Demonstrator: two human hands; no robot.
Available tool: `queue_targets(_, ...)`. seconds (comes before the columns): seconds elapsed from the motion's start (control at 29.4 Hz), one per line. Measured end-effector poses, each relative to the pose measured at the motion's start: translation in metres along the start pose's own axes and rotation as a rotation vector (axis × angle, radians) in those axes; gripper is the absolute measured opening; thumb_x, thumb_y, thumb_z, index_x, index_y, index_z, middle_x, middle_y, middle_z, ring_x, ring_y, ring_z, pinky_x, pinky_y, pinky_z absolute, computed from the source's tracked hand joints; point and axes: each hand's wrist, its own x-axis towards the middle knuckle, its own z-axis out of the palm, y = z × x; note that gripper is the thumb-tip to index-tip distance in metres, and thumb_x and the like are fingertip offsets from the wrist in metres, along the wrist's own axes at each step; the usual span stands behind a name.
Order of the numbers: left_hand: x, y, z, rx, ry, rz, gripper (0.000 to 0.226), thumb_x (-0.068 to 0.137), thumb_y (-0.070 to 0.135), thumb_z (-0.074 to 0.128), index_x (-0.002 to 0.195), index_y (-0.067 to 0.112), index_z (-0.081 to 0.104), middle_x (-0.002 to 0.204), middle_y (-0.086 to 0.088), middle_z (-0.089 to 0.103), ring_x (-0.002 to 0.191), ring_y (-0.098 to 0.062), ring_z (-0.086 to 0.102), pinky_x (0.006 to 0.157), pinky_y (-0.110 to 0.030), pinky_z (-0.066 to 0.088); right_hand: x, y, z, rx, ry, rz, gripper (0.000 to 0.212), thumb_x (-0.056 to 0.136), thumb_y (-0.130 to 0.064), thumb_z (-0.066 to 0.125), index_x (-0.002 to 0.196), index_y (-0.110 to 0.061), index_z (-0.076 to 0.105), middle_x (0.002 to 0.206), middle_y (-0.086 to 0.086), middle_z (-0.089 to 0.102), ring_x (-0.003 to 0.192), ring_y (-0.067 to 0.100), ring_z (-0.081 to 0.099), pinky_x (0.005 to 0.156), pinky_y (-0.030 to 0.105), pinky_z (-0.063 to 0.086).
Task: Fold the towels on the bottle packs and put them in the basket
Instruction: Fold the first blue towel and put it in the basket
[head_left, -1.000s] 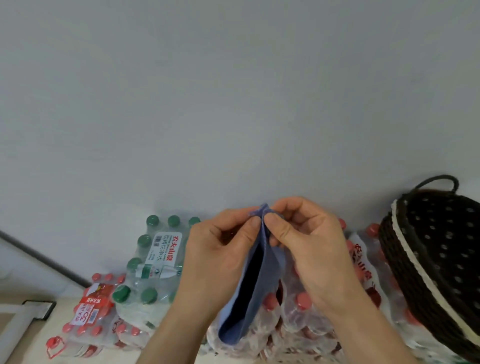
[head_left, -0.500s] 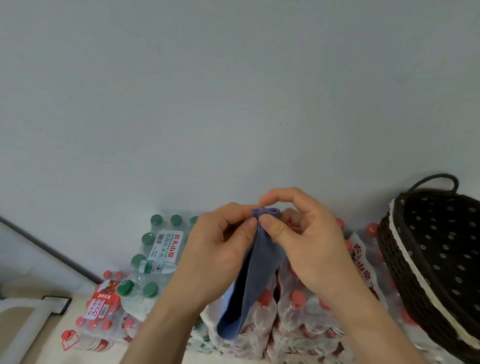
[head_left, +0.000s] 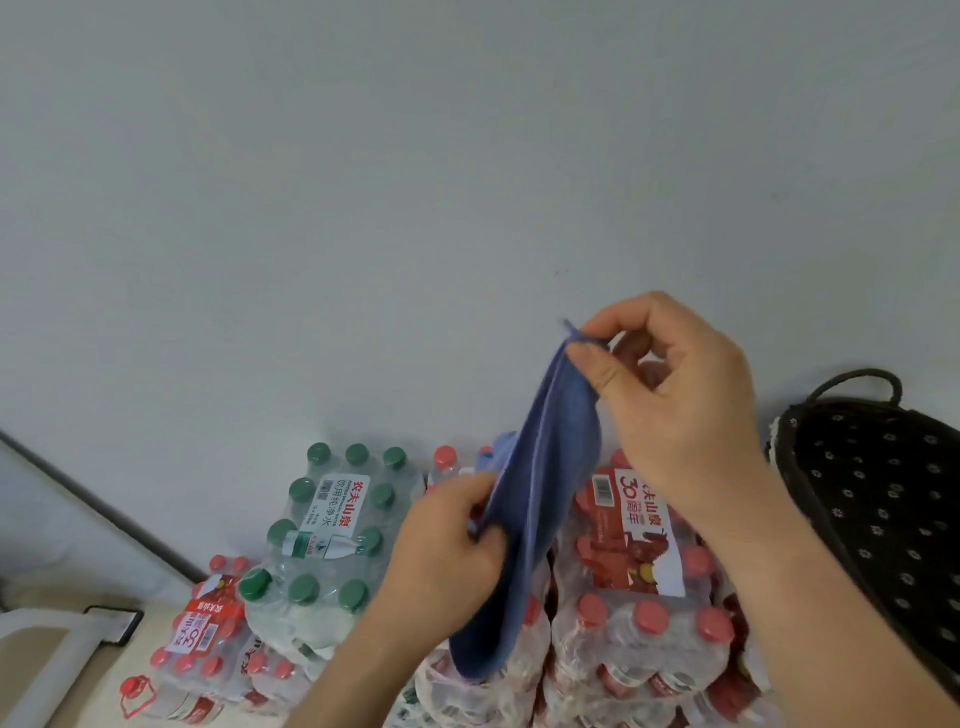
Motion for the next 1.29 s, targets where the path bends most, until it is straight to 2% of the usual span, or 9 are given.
queue_targets(0.17,-0.006,-0.04,-0.025,-0.062,0.132,-0.201,0.048,0.072,-0.012,0.058,0.083,0.034,0.069,0.077,0.02,0.07,0.076,0.002,0.064,0.065,-0.012,0.048,0.04,0.008,-0.023,-0.058,0.12,-0.084,0.01,0.087,-0.015,0.064,0.087,-0.021,0.056,0.075,-0.015,0.057,0.065,0.013,0.054,0.058,0.019,0.043)
queue_targets(0.34,-0.012,-0.045,-0.068,-0.24,0.382,-0.078,0.042,0.071,-0.006,0.061,0.091,0.031,0.065,0.087,0.005,0.069,0.07,-0.019,0.06,0.061,-0.033,0.05,0.054,0.03,-0.029,-0.156,0.134,-0.068,0.007,0.09,-0.02,0.061,0.091,-0.02,0.054,0.079,-0.021,0.055,0.072,-0.004,0.054,0.065,0.015,0.041)
queue_targets(0.41,-0.014,-0.045,-0.08,-0.239,0.335,0.028,0.049,0.08,-0.016,0.054,0.094,0.03,0.06,0.092,0.001,0.065,0.069,-0.027,0.057,0.058,-0.037,0.047,0.055,0.037,-0.03,-0.149,0.123,-0.035,0.007,0.091,-0.02,0.061,0.094,-0.017,0.055,0.08,-0.022,0.055,0.071,-0.009,0.054,0.065,0.01,0.042)
queue_targets(0.65,-0.017,-0.049,-0.106,0.166,0.087,0.283,0.05,0.074,-0.001,0.043,0.086,0.04,0.069,0.098,0.014,0.062,0.083,-0.008,0.06,0.068,-0.009,0.04,0.047,0.036,-0.027,-0.188,0.098,0.059,0.009,0.093,-0.018,0.059,0.091,-0.021,0.051,0.077,-0.017,0.056,0.066,-0.003,0.053,0.064,0.011,0.04)
queue_targets(0.82,-0.034,-0.063,-0.126,0.271,0.03,0.256,0.017,0.073,0.038,0.045,0.065,0.039,0.06,0.074,0.013,0.061,0.064,-0.008,0.055,0.057,-0.023,0.043,0.025,0.005,-0.023,-0.36,0.063,0.092,0.004,0.097,-0.021,0.05,0.098,-0.018,0.048,0.08,-0.007,0.059,0.072,0.013,0.057,0.071,0.03,0.046)
queue_targets(0.88,-0.044,-0.069,-0.135,0.172,0.004,0.228,0.025,0.075,0.051,0.055,0.073,0.029,0.065,0.072,0.009,0.063,0.067,-0.01,0.058,0.058,-0.022,0.047,0.016,-0.014,-0.023,-0.408,0.032,0.119,0.005,0.099,-0.023,0.047,0.099,-0.019,0.045,0.075,0.007,0.061,0.071,0.023,0.056,0.067,0.039,0.046)
queue_targets(1.02,-0.053,-0.072,-0.161,-0.284,0.222,0.165,0.025,0.074,0.033,0.081,0.068,0.017,0.063,0.06,0.001,0.063,0.056,-0.007,0.056,0.053,-0.015,0.045,-0.005,-0.049,-0.019,-0.449,0.019,0.191,0.007,0.1,-0.026,0.044,0.098,-0.019,0.043,0.052,0.003,0.042,0.046,0.01,0.036,0.044,0.018,0.03)
queue_targets(1.16,-0.048,-0.07,-0.188,-0.619,0.339,0.167,0.048,0.059,0.064,0.078,0.07,0.021,0.059,0.059,0.003,0.054,0.058,-0.017,0.045,0.051,-0.031,0.026,-0.021,-0.076,-0.019,-0.336,-0.015,0.275,0.01,0.099,-0.028,0.047,0.096,-0.018,0.048,0.05,0.004,0.035,0.047,0.015,0.031,0.044,0.029,0.029)
queue_targets(1.29,-0.043,-0.052,-0.194,-0.728,0.372,0.129,0.013,0.082,0.036,0.068,0.08,0.027,0.058,0.053,0.008,0.054,0.046,-0.012,0.041,0.036,-0.038,0.019,-0.03,-0.093,-0.025,-0.154,0.04,0.359,0.013,0.097,-0.028,0.053,0.085,-0.025,0.052,0.066,0.013,0.047,0.058,0.023,0.035,0.051,0.031,0.031)
